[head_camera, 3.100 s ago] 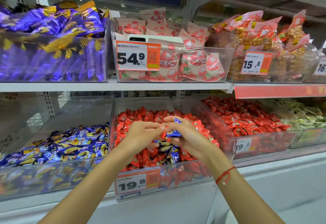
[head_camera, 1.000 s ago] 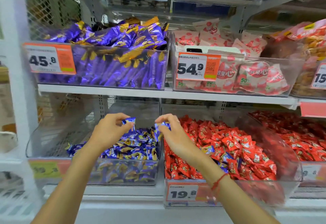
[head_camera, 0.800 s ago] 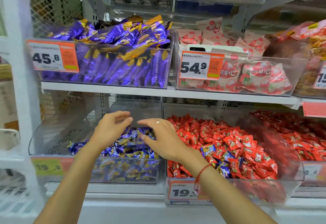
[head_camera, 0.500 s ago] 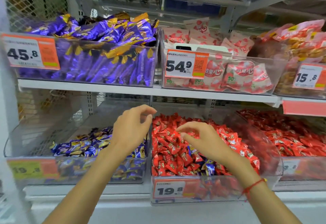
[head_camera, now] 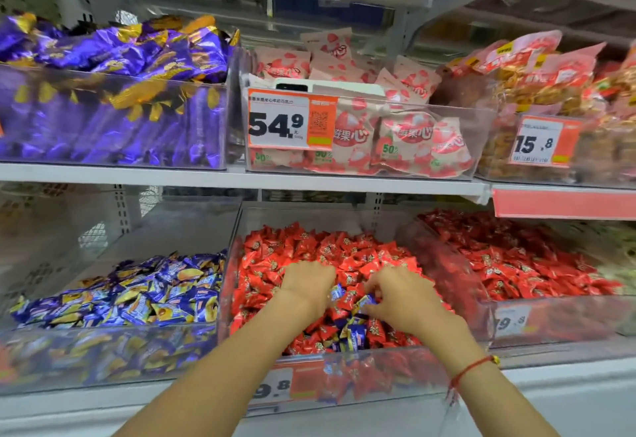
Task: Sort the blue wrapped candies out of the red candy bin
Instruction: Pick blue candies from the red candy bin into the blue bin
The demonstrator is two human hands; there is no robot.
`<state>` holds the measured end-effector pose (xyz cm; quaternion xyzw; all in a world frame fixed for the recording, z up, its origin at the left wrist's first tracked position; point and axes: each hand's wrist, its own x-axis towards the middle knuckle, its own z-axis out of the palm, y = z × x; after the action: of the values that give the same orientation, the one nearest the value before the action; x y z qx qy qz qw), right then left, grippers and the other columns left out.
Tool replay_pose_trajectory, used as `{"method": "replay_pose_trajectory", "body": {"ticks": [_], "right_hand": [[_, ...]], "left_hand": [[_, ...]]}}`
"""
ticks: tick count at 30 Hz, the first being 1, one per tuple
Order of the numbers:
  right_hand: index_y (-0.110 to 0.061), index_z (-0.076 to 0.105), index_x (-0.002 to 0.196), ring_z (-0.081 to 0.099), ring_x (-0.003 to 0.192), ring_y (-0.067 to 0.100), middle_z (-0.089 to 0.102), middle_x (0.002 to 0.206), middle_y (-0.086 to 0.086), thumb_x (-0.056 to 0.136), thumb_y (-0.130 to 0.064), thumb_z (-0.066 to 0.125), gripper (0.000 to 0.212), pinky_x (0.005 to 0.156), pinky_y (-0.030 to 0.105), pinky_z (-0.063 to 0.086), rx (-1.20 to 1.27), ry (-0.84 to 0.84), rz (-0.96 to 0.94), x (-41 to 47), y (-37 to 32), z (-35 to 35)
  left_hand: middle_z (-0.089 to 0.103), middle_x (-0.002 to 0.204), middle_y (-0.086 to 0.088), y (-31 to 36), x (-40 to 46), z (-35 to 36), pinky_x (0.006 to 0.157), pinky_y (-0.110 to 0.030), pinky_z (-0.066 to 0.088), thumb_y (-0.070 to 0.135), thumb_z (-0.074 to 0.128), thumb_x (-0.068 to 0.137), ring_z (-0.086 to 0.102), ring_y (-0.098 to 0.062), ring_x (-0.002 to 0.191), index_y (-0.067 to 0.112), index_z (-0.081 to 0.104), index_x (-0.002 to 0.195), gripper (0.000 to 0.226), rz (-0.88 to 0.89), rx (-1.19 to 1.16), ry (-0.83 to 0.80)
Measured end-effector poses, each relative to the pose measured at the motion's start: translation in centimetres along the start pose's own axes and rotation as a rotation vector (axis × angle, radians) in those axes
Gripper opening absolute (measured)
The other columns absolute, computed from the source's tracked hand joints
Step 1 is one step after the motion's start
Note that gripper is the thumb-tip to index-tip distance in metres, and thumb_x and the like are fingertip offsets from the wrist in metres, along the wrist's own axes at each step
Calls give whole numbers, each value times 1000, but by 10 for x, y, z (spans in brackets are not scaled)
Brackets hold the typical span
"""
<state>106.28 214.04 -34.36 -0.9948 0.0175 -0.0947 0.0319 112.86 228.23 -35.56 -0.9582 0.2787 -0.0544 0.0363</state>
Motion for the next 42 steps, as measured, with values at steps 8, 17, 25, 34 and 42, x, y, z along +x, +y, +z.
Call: {"method": "replay_pose_trajectory", "body": {"ticks": [8, 17, 25, 34, 42], "right_hand": [[-29, 59, 53, 63, 73, 11, 66, 67, -13, 76, -15, 74, 31, 68, 29, 52, 292, -1, 90, 6, 17, 6], [-17, 69, 102, 66, 65, 3, 75, 82, 9, 88, -19, 68, 14, 57, 11, 43, 1014, -11, 70, -14, 17, -38], [-10, 75, 96, 66, 65, 7, 74, 76, -1, 79, -23, 77, 21, 58, 16, 50, 1187, -44, 118, -14, -30, -30], [-18, 75, 93, 58, 60, -8, 70, 76, -6, 76, -19, 81, 17, 64, 8, 45, 494, -173, -118, 2, -5, -29], [-23, 57, 56, 40, 52, 14, 46, 52, -6, 68, -34, 84, 32, 56, 30, 35, 67, -242, -138, 8, 1, 12]], "left_hand": [[65, 107, -1, -7, -8, -5, 79, -33, 46, 33, 65, 90, 59, -23, 106, 16, 62, 103, 22, -37, -134, 95], [56, 91, 13, -33, -66, -18, 83, -31, 51, 35, 59, 94, 59, -10, 87, 30, 49, 95, 11, -29, -863, 251], [56, 120, -2, -11, -63, -27, 55, -25, 49, 20, 39, 103, 65, -11, 87, 15, 52, 115, 18, -245, -1583, 32], [59, 76, -4, -43, -67, -18, 56, -34, 38, 39, 45, 100, 67, -12, 68, 12, 47, 84, 31, -89, -1030, 212], [61, 106, -12, -36, -70, -21, 85, -54, 52, 34, 53, 97, 63, -34, 97, 18, 53, 111, 21, 60, -1026, 161]]}}
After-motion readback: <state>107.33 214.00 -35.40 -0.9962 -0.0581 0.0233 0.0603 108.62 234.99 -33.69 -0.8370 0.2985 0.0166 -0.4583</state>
